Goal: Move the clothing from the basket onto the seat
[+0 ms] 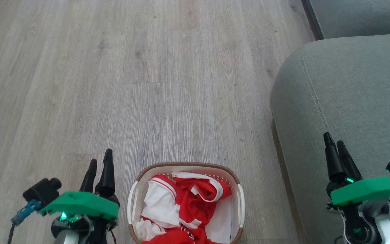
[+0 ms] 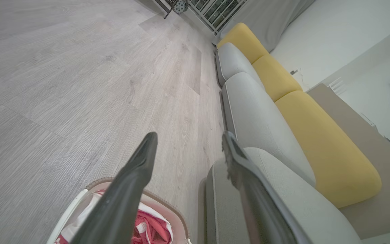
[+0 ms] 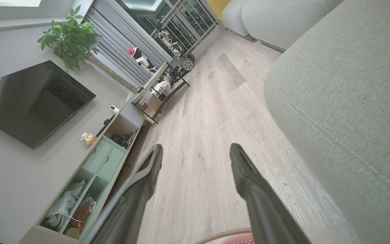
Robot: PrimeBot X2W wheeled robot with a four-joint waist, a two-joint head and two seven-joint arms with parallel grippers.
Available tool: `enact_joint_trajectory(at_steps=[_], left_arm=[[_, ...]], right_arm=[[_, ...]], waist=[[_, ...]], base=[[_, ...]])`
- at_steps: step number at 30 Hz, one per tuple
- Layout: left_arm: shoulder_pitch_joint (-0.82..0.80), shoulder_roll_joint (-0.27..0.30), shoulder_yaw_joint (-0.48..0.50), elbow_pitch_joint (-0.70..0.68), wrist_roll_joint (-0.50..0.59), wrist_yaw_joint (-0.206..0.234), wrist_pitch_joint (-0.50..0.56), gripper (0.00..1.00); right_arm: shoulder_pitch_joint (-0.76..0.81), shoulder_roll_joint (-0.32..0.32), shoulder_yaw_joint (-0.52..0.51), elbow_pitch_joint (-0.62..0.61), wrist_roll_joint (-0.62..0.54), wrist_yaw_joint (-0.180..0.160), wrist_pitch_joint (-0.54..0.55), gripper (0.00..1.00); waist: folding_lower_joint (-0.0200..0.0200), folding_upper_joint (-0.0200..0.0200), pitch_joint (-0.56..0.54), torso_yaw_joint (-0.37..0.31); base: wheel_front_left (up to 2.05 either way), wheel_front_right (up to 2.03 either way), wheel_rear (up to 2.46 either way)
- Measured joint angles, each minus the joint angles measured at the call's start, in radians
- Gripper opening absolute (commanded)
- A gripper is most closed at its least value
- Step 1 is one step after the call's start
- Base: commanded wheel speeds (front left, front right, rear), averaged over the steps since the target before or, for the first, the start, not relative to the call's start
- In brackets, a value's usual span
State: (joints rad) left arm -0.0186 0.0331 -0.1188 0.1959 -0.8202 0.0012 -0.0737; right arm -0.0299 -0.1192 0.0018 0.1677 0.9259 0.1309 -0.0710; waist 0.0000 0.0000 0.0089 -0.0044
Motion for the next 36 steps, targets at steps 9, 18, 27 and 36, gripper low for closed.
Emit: enact_joint_trajectory(at_steps=[9, 18, 27, 36], left_arm=[[-0.001, 0.000, -0.026, -0.009, 0.101, 0.026, -0.025, 1.00], [-0.002, 0.001, -0.048, -0.029, 0.212, 0.043, -0.051, 1.00], [-0.004, 0.002, -0.072, -0.046, 0.320, 0.061, -0.078, 1.00], [-0.008, 0.003, -0.099, -0.064, 0.424, 0.074, -0.104, 1.00]], right_arm=[[0.000, -0.005, 0.012, -0.007, -0.101, 0.000, -0.026, 1.00], [-0.002, -0.015, 0.034, -0.025, -0.196, 0.000, -0.053, 1.00], [-0.002, -0.024, 0.042, -0.034, -0.291, 0.000, -0.077, 1.00], [-0.010, -0.036, 0.059, -0.039, -0.388, 0.000, -0.102, 1.00]], waist=[[0.0000, 0.0000, -0.001, -0.001], [0.0000, 0.0000, 0.000, -0.004], [0.0000, 0.0000, 0.001, -0.004], [0.0000, 0.0000, 0.001, -0.004]], base=[[0.00, 0.00, 0.00], [0.00, 0.00, 0.00], [0.00, 0.00, 0.00], [0.00, 0.00, 0.00]])
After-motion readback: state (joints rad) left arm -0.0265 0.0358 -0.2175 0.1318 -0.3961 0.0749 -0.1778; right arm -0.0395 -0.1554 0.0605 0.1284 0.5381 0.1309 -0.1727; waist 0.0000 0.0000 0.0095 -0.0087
